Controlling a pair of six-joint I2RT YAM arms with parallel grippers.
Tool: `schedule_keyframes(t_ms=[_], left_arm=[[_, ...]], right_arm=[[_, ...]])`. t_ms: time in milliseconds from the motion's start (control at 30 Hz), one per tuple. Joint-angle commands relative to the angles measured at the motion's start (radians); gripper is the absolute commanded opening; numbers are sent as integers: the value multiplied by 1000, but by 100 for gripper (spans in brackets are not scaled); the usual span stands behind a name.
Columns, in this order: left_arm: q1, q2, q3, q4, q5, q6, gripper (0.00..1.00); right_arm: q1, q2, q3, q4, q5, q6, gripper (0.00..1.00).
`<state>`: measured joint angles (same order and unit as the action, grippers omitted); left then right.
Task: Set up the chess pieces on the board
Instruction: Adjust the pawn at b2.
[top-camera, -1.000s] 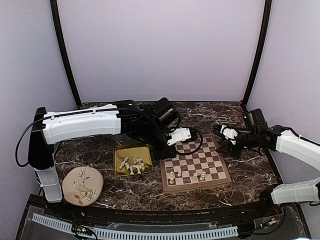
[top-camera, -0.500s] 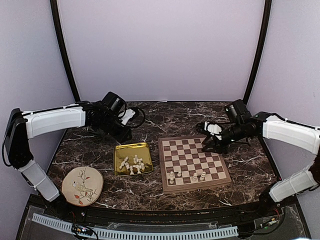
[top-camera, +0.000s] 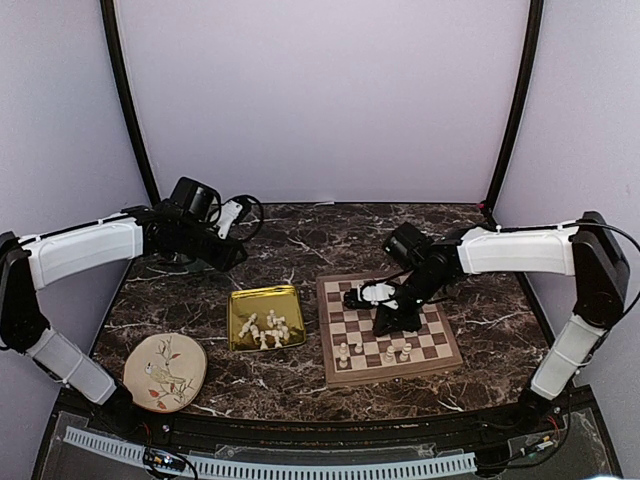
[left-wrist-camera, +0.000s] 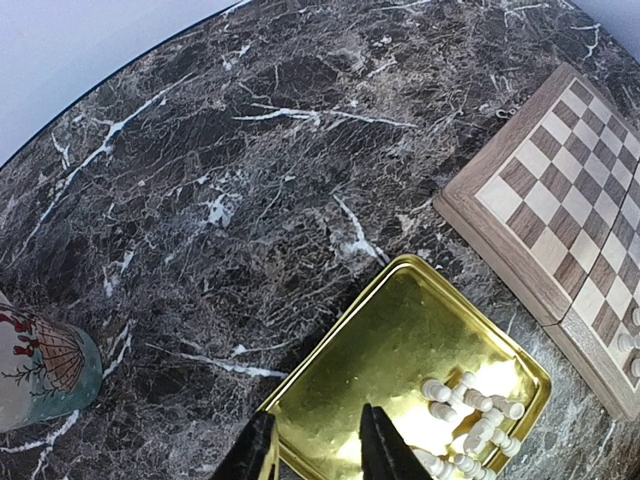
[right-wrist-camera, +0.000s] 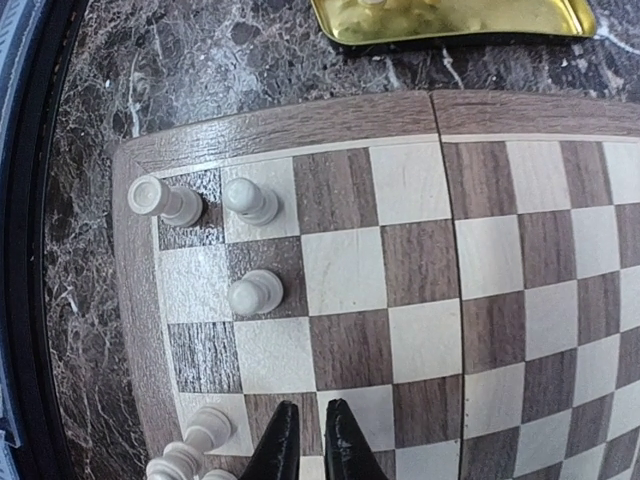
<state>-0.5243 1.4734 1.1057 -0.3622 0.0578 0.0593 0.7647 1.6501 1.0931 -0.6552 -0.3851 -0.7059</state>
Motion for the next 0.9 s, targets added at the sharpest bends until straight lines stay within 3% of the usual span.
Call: schedule_keyframes(t_ms=[0, 300, 867], left_arm=[[8, -70, -26, 31, 25, -1, 30], [9, -113, -41, 37, 10, 4, 30], [9, -103, -44, 39, 20, 4, 31]], right_arm=[[37, 66, 53, -59, 14, -2, 8], [93, 164, 101, -72, 29, 12, 2], [106, 197, 122, -71, 26, 27, 1]])
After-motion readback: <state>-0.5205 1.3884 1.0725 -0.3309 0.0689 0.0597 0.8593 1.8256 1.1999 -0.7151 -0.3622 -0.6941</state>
